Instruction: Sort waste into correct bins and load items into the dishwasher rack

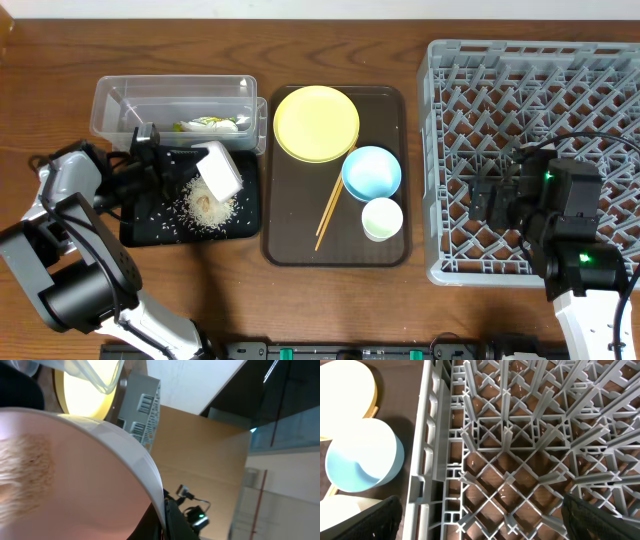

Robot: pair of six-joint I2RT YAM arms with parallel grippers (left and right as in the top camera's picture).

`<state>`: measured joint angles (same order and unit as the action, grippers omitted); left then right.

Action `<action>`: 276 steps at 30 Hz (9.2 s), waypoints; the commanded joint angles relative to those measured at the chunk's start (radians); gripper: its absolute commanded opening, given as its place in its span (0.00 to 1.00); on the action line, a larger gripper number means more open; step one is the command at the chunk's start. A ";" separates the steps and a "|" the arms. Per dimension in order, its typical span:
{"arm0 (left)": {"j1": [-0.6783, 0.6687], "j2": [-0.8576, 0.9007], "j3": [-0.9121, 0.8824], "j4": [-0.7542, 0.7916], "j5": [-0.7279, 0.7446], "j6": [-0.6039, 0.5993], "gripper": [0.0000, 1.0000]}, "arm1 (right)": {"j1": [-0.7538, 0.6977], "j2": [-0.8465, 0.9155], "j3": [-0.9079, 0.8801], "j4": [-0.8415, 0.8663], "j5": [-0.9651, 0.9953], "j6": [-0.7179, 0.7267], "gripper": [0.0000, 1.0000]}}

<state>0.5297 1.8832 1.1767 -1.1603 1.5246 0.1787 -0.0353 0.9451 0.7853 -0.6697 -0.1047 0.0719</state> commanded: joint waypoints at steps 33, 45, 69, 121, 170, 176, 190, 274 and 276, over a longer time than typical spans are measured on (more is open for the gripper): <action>0.031 0.004 -0.006 0.120 0.046 0.186 0.06 | 0.016 -0.004 0.019 -0.001 0.000 0.009 0.99; 0.031 0.004 -0.006 0.085 0.047 -0.159 0.06 | 0.016 -0.004 0.019 0.000 0.000 0.009 0.99; -0.397 -0.342 -0.006 0.270 -0.620 -0.142 0.06 | 0.016 -0.004 0.019 0.002 0.000 0.009 0.99; -1.205 -0.256 0.023 0.516 -1.230 -0.312 0.51 | 0.016 -0.004 0.019 0.000 0.002 0.010 0.99; -0.788 -0.097 0.042 1.010 -0.102 -0.794 0.06 | 0.135 0.342 0.019 0.416 -0.980 -0.208 0.99; -0.819 -0.097 0.042 1.009 -0.095 -0.794 0.06 | 0.163 0.391 0.019 0.579 -0.985 -0.208 0.99; -0.823 -0.097 0.042 1.009 -0.091 -0.806 0.06 | 0.174 0.390 0.019 0.757 -1.105 -0.208 0.84; -0.754 -0.443 0.045 0.509 -1.231 -0.393 0.46 | -0.196 0.475 0.509 -0.666 0.182 0.050 0.01; -0.754 -0.443 0.045 0.509 -1.231 -0.393 0.46 | -0.196 0.503 0.508 -0.657 0.194 0.055 0.01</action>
<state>-0.2291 1.4445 1.2125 -0.6479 0.3073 -0.2306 -0.2207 1.4063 1.2762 -1.3346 0.0422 0.0933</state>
